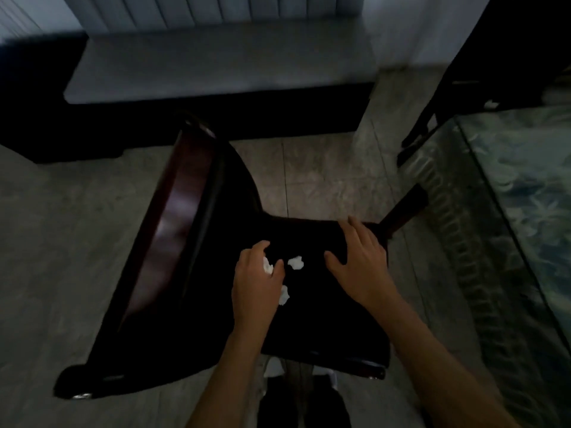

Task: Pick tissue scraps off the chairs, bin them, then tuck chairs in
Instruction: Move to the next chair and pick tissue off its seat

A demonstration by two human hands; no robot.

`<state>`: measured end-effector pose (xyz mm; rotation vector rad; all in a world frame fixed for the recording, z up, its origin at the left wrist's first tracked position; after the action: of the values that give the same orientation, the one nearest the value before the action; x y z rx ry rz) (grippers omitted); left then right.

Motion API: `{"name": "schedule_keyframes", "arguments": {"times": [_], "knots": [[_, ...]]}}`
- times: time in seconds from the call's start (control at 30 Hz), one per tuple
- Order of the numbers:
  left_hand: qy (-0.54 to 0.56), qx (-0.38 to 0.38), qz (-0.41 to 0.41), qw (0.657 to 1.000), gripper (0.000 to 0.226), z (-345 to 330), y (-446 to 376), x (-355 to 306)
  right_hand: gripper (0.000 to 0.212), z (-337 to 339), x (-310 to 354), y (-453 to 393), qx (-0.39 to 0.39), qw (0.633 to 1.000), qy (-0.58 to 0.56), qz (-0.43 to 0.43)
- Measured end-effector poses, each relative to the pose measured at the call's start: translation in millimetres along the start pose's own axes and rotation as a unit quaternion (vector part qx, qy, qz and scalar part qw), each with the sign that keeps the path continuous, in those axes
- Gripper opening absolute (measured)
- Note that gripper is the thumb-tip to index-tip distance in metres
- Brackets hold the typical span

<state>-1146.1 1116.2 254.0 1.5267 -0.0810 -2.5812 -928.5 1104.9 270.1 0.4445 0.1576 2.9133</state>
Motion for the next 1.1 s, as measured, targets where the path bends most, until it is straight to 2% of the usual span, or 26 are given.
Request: {"name": "schedule_keyframes", "arguments": {"times": [0.23, 0.43, 0.7, 0.87, 1.1], "knots": [[-0.003, 0.026, 0.094, 0.995, 0.046, -52.0, 16.9, 133.0, 0.072, -131.4, -11.9, 2.2, 0.072, 0.997, -0.035, 0.003], [0.015, 0.010, 0.164, 0.986, 0.040, -79.1, 34.0, 216.5, 0.072, -231.7, -16.7, 15.0, 0.145, 0.987, -0.060, 0.026], [0.048, -0.046, 0.193, 0.979, 0.042, -90.7, 46.4, 274.7, 0.067, -290.3, -3.5, 11.4, 0.161, 0.980, -0.064, 0.097], [0.103, -0.100, 0.215, 0.966, 0.040, -88.7, 42.1, 295.7, 0.068, -307.4, 22.2, 0.1, 0.153, 0.971, -0.011, 0.182], [0.208, -0.109, 0.248, 0.940, 0.037, -89.4, 42.5, 311.8, 0.045, -335.4, 41.1, -10.7, 0.173, 0.953, 0.057, 0.242]]}}
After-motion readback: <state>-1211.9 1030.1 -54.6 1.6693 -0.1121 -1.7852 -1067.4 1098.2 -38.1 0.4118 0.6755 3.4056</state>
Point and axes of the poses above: each hand's wrist, its own y-axis away from the middle knuckle, its own z-axis out of the back of the hand, x = y × z, the point moved 9 cm from there along -y, towards the middle knuckle, and after that the axes turned 15 degrees about y, right-handed, at the moved point
